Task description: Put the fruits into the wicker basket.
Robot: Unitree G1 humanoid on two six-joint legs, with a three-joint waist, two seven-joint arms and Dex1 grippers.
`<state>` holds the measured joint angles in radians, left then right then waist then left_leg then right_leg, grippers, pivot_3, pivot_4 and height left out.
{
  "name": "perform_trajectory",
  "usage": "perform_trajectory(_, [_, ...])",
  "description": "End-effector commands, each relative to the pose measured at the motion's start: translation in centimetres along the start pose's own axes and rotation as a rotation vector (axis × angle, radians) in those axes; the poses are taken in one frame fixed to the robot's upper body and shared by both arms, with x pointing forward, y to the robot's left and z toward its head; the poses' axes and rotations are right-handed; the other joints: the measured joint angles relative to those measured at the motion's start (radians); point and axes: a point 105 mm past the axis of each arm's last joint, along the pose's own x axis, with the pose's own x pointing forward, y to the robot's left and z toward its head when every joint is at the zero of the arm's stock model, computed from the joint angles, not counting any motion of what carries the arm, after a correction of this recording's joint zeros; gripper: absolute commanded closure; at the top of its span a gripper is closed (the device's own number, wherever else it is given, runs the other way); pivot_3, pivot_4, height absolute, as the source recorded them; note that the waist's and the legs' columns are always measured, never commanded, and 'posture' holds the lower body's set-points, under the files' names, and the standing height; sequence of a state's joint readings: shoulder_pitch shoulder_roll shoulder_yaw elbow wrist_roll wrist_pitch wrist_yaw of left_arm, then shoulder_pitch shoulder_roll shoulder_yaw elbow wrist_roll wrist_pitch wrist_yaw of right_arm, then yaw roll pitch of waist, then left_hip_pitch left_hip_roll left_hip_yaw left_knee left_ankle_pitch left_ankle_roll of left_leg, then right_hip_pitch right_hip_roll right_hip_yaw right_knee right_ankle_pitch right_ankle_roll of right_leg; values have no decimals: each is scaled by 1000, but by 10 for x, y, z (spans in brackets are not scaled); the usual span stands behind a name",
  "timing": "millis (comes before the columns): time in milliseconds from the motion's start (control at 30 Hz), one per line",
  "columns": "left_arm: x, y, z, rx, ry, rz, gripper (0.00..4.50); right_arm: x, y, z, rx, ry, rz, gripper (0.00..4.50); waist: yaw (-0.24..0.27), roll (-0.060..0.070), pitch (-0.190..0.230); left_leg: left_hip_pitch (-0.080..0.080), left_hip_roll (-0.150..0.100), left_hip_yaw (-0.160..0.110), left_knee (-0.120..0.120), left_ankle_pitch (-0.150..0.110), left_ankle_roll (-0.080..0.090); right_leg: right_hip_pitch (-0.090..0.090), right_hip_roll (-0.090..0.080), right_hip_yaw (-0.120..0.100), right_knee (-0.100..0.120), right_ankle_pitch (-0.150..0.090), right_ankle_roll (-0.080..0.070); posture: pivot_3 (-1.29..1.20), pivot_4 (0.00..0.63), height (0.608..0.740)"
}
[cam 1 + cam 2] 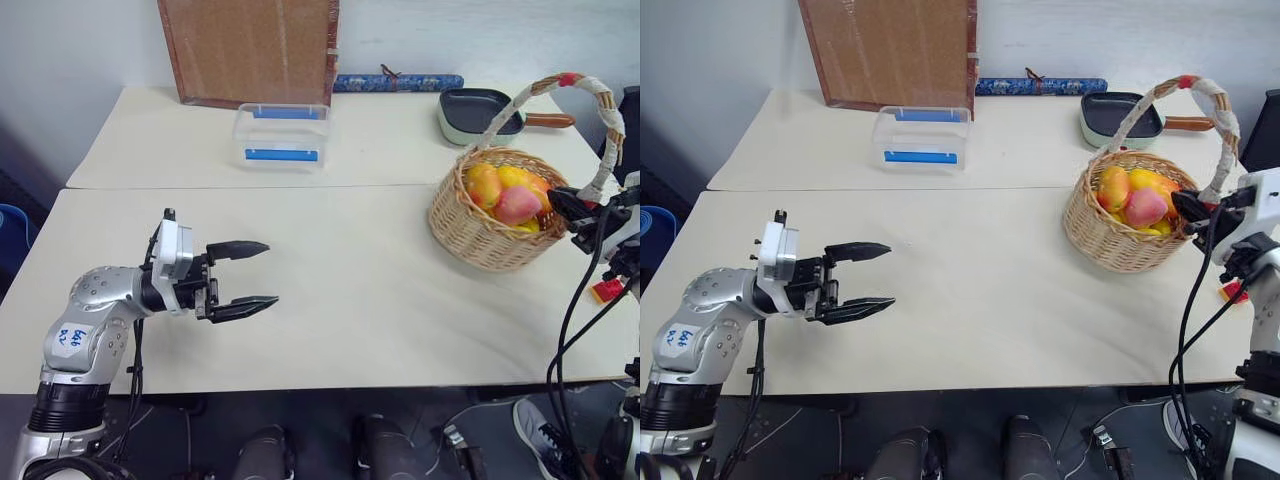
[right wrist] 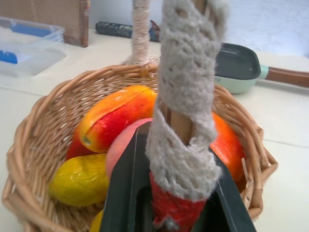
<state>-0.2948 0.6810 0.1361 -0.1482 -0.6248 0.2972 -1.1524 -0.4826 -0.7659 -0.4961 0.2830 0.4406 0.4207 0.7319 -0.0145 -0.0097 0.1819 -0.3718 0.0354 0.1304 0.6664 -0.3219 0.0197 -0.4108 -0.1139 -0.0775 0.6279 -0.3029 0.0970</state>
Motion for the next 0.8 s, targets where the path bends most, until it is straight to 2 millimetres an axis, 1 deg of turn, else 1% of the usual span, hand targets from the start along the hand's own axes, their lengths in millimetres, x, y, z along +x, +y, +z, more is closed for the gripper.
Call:
perform_trajectory(33, [-5,3,7,54,3,22,0,-6,1,10,-22,-11,23,3350,0,0,0,0,0,0,0,0,0,0,0,0,0,0,0,0,150,740])
perform_trajectory(133, [-11,3,5,52,16,38,0,-19,11,22,-40,-56,95,2362,3,0,0,0,0,-1,-1,0,0,0,-1,1,0,0,0,0,150,740])
perform_trajectory(167, [-13,3,4,49,21,44,0,-24,13,26,-44,-68,122,1985,4,0,0,-1,0,-1,-1,0,0,0,0,1,0,0,0,0,150,740])
perform_trajectory(200, [-18,3,2,43,30,57,0,-34,15,30,-69,-82,148,1635,6,0,0,-1,0,-1,-1,0,0,0,0,1,0,0,0,0,150,740])
perform_trajectory(267, [-24,3,-1,34,42,77,0,-47,16,34,-104,-91,177,981,10,0,0,-1,0,-2,-2,0,0,0,0,1,0,0,0,0,150,740])
perform_trajectory(333, [-31,2,-6,25,67,104,0,-62,12,36,-174,-90,186,223,12,0,0,-1,0,-2,-2,-1,1,0,0,0,-1,0,0,0,150,740])
perform_trajectory(367, [-36,2,-9,19,80,119,0,-70,11,34,-211,-71,202,100,13,0,0,-1,0,-2,-2,-1,1,0,0,0,-1,0,0,0,150,740])
perform_trajectory(400, [-39,2,-11,15,89,128,0,-75,11,33,-234,-57,215,100,13,0,0,-1,-1,-2,-1,-1,1,1,0,0,-2,0,0,0,150,740])
perform_trajectory(467, [-54,1,-24,14,140,192,0,-93,7,22,-238,-12,248,100,12,0,0,0,-1,-1,-2,-1,2,2,-1,0,-4,0,0,0,150,740])
perform_trajectory(500, [-67,0,-36,9,195,245,0,-102,9,12,-245,35,280,100,12,0,0,1,0,-1,-2,-1,2,3,-1,0,-5,0,0,0,150,740])
perform_trajectory(533, [-79,-4,-46,7,245,282,0,-106,13,5,-249,48,312,100,10,0,0,1,0,-1,-2,-1,2,3,-1,0,-5,0,0,0,150,740])
perform_trajectory(567, [-87,-6,-52,6,276,300,0,-108,16,1,-253,51,333,100,6,0,0,1,1,0,-3,-2,1,3,-2,0,-5,0,0,0,150,740])
perform_trajectory(600, [-92,-8,-55,9,295,316,0,-108,18,-2,-222,42,335,100,1,0,0,3,2,1,-3,-3,1,3,-2,1,-5,0,0,0,150,740])
perform_trajectory(667, [-99,-7,-57,13,312,355,0,-104,30,-12,-175,39,368,100,-4,0,0,2,3,2,-3,-4,2,2,-2,0,-5,0,-1,0,150,740])
perform_trajectory(733, [-96,-14,-57,21,319,360,0,-104,72,-44,-225,105,597,100,-7,0,0,2,3,1,-3,-5,2,2,-3,2,-6,1,-2,0,150,740])
perform_trajectory(800, [-87,-23,-55,34,310,342,0,-105,109,-69,-256,136,793,100,-11,-1,-1,2,5,0,-3,-6,1,3,-4,2,-6,1,-3,0,150,740])
